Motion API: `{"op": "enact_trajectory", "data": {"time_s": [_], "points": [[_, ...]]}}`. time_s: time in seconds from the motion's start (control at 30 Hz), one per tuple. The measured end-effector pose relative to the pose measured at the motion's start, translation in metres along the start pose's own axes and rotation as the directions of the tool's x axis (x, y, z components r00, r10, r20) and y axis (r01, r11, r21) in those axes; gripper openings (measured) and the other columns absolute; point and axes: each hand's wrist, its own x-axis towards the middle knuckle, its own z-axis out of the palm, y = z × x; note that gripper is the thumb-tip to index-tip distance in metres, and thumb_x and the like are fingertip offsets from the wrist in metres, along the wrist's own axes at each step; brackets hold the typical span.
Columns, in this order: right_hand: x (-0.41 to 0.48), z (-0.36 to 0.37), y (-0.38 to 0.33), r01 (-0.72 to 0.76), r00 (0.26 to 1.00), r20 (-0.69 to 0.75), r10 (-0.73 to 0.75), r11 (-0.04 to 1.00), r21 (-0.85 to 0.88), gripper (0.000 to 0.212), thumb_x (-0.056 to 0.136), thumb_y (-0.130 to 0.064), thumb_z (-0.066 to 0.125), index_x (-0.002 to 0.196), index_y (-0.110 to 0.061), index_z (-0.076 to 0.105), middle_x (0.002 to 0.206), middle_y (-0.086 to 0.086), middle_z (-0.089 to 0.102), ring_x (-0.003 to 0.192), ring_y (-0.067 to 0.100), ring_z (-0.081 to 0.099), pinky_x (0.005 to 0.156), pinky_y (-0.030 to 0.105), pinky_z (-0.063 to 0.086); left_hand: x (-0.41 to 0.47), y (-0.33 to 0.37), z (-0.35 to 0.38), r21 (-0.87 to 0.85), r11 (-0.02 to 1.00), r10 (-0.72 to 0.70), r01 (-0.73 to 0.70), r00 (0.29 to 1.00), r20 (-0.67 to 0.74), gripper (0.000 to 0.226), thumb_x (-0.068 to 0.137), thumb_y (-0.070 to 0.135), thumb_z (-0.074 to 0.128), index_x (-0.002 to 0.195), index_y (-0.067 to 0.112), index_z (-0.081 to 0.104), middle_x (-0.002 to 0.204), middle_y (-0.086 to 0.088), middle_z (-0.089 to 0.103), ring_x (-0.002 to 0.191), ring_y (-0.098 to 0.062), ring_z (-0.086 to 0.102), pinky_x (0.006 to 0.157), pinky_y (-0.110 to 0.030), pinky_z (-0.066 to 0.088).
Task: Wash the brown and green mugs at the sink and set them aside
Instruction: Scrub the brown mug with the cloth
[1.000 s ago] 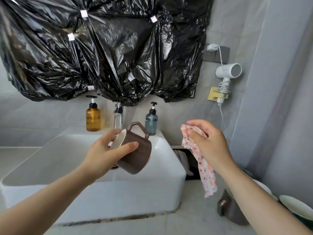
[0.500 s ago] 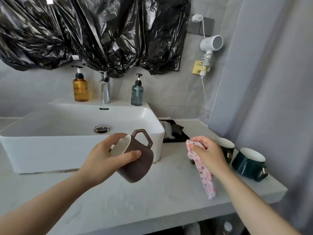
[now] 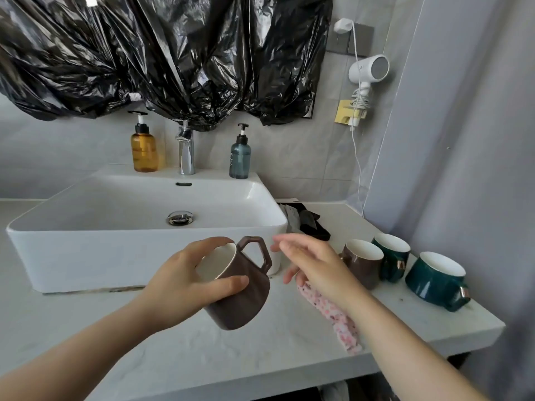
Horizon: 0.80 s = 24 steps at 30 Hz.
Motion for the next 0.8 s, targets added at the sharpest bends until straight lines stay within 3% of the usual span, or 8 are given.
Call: {"op": "enact_trajectory", "data": {"time_s": [0.13,0.23,0.4,0.5,0.63,0.73,0.8], "points": [[0.003,0.016,-0.010,-0.037,0.994,0.104,0.033,0.999,0.032,0.025,0.101,-0.029,0.049,0.116,-0.018,0.065,0.100,-0.005,0.071,0.055,0.010,0.057,0.050,0.020,0.038,0.000,-0.004,-0.007,0.072,0.996,0.048,-0.054,0.996,0.078,0.070,0.052,0.075,0.066,0.118,0.053,0.056,0.118,0.028,0.060,0.108,0.005,0.056,0.090,-0.023,0.047],[0.006,0.023,-0.009,-0.085,0.986,0.145,0.079,0.996,0.036,0.029,0.101,-0.033,0.047,0.099,-0.013,0.067,0.076,-0.010,0.066,0.048,0.007,0.046,0.047,0.018,0.031,0.000,-0.006,-0.014,0.096,0.992,0.069,-0.082,0.989,0.128,0.071,0.053,0.071,0.067,0.121,0.054,0.054,0.120,0.031,0.058,0.111,0.005,0.055,0.094,-0.025,0.047],[0.009,0.033,-0.011,-0.115,0.949,0.296,0.108,0.993,0.009,0.034,0.102,-0.038,0.041,0.080,-0.015,0.053,0.072,-0.002,0.055,0.045,0.009,0.034,0.043,0.015,0.023,0.001,-0.011,-0.028,0.070,0.994,0.067,-0.084,0.974,0.218,0.075,0.053,0.063,0.072,0.123,0.061,0.048,0.114,0.036,0.056,0.108,0.007,0.055,0.081,-0.010,0.045],[0.010,0.038,-0.013,-0.139,0.923,0.367,0.120,0.990,0.024,0.032,0.104,-0.035,0.037,0.080,-0.016,0.049,0.072,0.000,0.055,0.045,0.008,0.032,0.043,0.015,0.022,-0.001,-0.014,-0.036,0.050,0.995,0.067,-0.081,0.972,0.225,0.077,0.053,0.062,0.074,0.125,0.056,0.048,0.113,0.032,0.057,0.106,0.002,0.059,0.079,-0.010,0.046],[0.009,0.047,-0.012,-0.184,0.914,0.388,0.120,0.974,0.134,0.031,0.102,-0.036,0.037,0.081,-0.017,0.048,0.069,-0.003,0.054,0.045,0.006,0.031,0.043,0.015,0.021,-0.011,-0.023,-0.050,-0.062,0.998,0.031,-0.023,0.992,0.126,0.073,0.058,0.066,0.070,0.125,0.043,0.052,0.112,0.022,0.066,0.099,-0.007,0.068,0.082,-0.023,0.054],[0.007,0.061,-0.011,-0.181,0.924,0.367,0.103,0.966,0.185,0.030,0.101,-0.035,0.038,0.081,-0.016,0.048,0.069,-0.004,0.054,0.047,0.007,0.032,0.045,0.017,0.020,-0.025,-0.035,-0.067,-0.275,0.955,-0.119,0.108,0.993,-0.024,0.066,0.065,0.064,0.065,0.120,0.028,0.062,0.108,0.007,0.073,0.098,-0.015,0.071,0.086,-0.032,0.058],[0.007,0.074,-0.013,-0.179,0.936,0.339,0.098,0.960,0.216,0.029,0.101,-0.035,0.039,0.081,-0.015,0.049,0.070,-0.002,0.055,0.048,0.008,0.033,0.046,0.019,0.019,-0.039,-0.047,-0.081,-0.308,0.939,-0.202,0.156,0.971,-0.125,0.040,0.083,0.047,0.067,0.113,0.020,0.067,0.103,-0.001,0.075,0.094,-0.021,0.072,0.088,-0.041,0.058]]}}
